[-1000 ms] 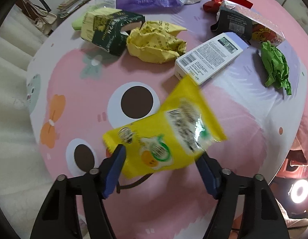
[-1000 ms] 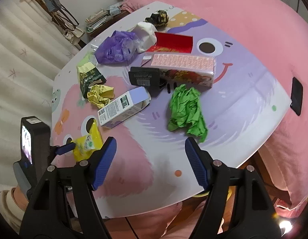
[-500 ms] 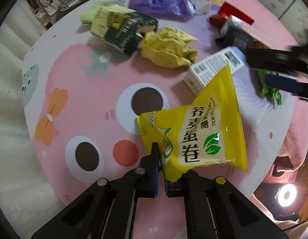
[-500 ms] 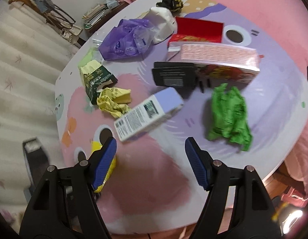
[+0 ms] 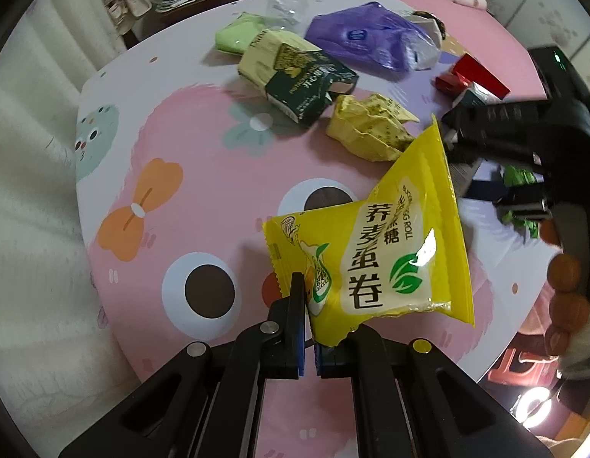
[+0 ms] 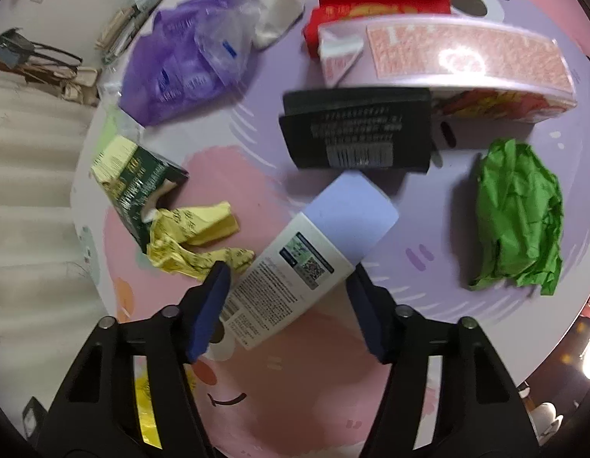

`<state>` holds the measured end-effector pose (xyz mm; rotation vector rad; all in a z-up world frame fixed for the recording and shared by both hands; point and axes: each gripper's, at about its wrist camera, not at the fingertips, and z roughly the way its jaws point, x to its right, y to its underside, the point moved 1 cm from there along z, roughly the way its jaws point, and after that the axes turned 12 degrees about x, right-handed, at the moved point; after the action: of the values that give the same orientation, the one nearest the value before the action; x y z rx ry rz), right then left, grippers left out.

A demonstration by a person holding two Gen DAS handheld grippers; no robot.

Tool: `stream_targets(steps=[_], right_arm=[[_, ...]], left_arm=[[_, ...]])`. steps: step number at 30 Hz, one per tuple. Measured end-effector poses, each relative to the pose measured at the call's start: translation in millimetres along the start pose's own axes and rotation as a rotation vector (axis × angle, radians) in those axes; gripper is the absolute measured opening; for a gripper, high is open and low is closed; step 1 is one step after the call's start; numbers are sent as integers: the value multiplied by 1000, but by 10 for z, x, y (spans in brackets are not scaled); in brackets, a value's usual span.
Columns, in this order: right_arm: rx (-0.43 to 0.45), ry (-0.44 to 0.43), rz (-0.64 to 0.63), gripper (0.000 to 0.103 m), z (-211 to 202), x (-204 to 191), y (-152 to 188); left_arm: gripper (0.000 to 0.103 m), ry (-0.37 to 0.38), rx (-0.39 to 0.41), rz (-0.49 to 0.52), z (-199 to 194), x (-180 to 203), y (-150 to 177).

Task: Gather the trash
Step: 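Grasp the yellow snack bag with the left tool while the right tool grasps the white milk carton, then carry both items over the bin and open both tools to drop them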

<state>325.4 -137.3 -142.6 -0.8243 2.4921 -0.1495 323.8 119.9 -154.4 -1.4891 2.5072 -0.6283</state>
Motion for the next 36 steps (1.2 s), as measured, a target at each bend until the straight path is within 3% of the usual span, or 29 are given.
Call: stream_targets(steps=[1, 6, 13, 21, 30, 36], right_arm=[[-7, 0, -4, 43, 18, 6, 12], [-29, -27, -47, 32, -36, 117, 97], [-62, -82, -179, 31, -346, 369, 206], [-74, -218, -320, 31, -822, 753, 223], [-113, -325, -599, 31, -1353, 1437, 463], [-173, -310, -727, 31, -1450, 2095, 807]], left_arm=[[3, -3, 1, -8, 11, 30, -3], [3, -15, 10, -27, -42, 77, -21], [3, -27, 26, -48, -93, 397, -45], [3, -94, 68, -111, -231, 1016, 121], [3, -162, 95, -269, -390, 1978, 868], [3, -154, 60, -291, -370, 2579, 1471]])
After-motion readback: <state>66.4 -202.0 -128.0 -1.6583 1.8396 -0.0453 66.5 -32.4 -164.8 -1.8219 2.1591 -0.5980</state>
